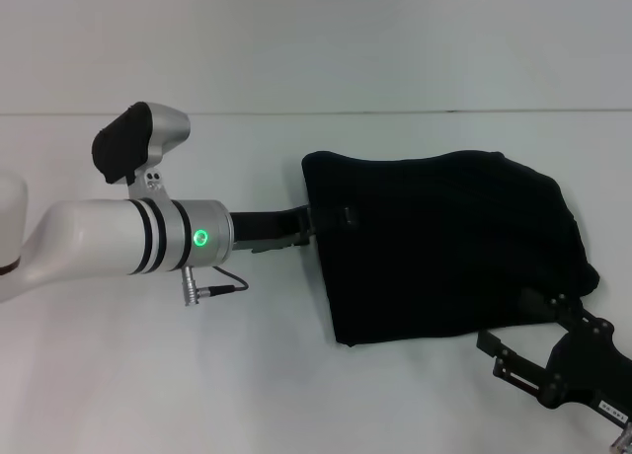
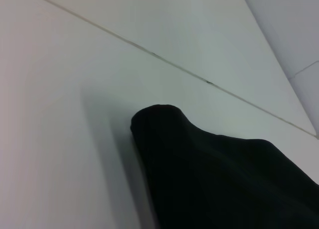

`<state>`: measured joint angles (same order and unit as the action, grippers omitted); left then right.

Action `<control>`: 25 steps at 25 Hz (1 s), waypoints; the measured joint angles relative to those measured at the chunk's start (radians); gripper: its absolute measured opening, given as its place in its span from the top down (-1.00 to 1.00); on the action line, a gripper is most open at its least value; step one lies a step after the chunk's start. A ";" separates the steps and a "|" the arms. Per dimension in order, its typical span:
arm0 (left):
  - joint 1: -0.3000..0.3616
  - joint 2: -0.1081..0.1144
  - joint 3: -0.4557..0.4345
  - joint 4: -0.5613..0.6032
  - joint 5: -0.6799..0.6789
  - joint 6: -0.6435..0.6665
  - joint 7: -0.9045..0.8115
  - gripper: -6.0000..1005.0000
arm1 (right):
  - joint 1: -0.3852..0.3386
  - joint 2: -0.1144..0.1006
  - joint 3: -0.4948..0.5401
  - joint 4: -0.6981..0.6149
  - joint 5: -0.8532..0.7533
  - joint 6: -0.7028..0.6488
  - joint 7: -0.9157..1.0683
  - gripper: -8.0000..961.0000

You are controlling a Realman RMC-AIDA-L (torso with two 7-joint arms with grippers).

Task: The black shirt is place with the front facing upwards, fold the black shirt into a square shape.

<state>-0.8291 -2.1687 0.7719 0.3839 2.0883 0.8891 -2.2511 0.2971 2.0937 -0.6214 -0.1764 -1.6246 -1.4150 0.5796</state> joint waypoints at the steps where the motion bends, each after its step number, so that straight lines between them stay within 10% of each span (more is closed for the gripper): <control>1: -0.002 -0.001 0.000 -0.001 0.000 -0.001 0.000 -0.82 | 0.000 0.000 0.000 0.000 0.000 0.000 0.000 -0.76; 17: -0.030 -0.004 0.000 -0.061 -0.039 0.000 0.050 -0.81 | 0.001 0.000 0.000 0.000 0.000 -0.007 0.002 -0.76; 25: -0.027 -0.004 0.001 -0.067 -0.053 -0.003 0.080 -0.28 | -0.001 0.000 0.000 0.000 0.000 -0.011 0.002 -0.76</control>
<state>-0.8561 -2.1723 0.7724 0.3173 2.0353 0.8859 -2.1713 0.2963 2.0936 -0.6212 -0.1763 -1.6244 -1.4262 0.5814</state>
